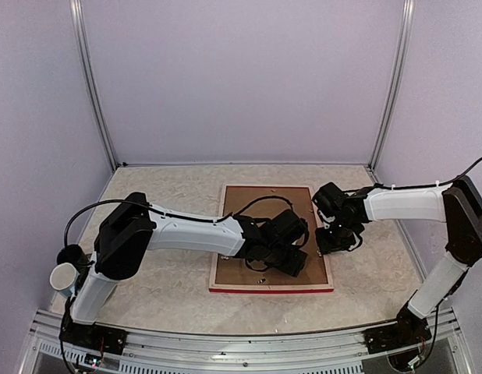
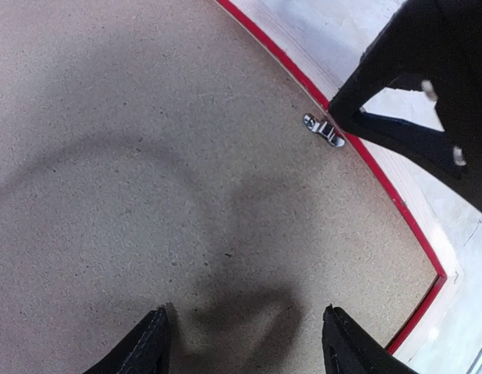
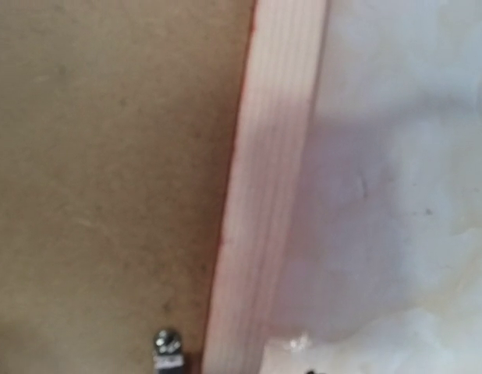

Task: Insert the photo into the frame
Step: Press the fastener onto the backboard.

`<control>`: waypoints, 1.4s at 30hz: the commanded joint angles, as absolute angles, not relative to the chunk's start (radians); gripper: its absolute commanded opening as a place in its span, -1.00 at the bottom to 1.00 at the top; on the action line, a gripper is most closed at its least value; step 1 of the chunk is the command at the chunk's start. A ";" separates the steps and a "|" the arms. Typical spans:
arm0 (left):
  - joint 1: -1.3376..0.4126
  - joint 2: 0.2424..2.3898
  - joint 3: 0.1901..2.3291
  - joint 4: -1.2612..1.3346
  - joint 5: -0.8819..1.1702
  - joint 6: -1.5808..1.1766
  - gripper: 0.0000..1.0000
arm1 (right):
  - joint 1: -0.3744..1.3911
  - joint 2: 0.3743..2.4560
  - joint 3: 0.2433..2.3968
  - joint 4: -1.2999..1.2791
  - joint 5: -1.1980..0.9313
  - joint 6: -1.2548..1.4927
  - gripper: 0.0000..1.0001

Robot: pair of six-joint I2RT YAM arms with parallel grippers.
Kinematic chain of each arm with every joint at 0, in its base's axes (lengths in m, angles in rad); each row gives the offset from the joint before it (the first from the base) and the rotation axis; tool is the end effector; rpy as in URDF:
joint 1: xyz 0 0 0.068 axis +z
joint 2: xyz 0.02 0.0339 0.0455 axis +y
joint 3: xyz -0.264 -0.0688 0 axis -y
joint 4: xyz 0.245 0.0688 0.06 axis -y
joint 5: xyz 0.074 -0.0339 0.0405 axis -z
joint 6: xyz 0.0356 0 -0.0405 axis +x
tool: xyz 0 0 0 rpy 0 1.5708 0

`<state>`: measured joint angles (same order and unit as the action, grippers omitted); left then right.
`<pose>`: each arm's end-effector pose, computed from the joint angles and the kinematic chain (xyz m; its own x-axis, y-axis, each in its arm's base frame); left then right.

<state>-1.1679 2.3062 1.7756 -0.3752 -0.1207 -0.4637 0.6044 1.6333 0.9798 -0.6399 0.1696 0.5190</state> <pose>0.2024 -0.4640 0.1510 -0.6714 0.4428 -0.5943 0.6527 0.7330 -0.1912 0.2481 0.1640 0.1708 -0.9461 -0.0593 -0.3183 -0.0608 0.9981 -0.0051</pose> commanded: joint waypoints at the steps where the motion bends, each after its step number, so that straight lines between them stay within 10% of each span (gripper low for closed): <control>1: -1.172 2.330 1.788 -0.373 -0.110 -0.463 0.32 | 0.600 1.590 0.998 -0.660 0.152 0.515 -0.31; 42: -1.173 2.319 1.769 -0.361 -0.113 -0.466 0.32 | 0.591 1.656 0.981 -0.620 0.189 0.526 -0.71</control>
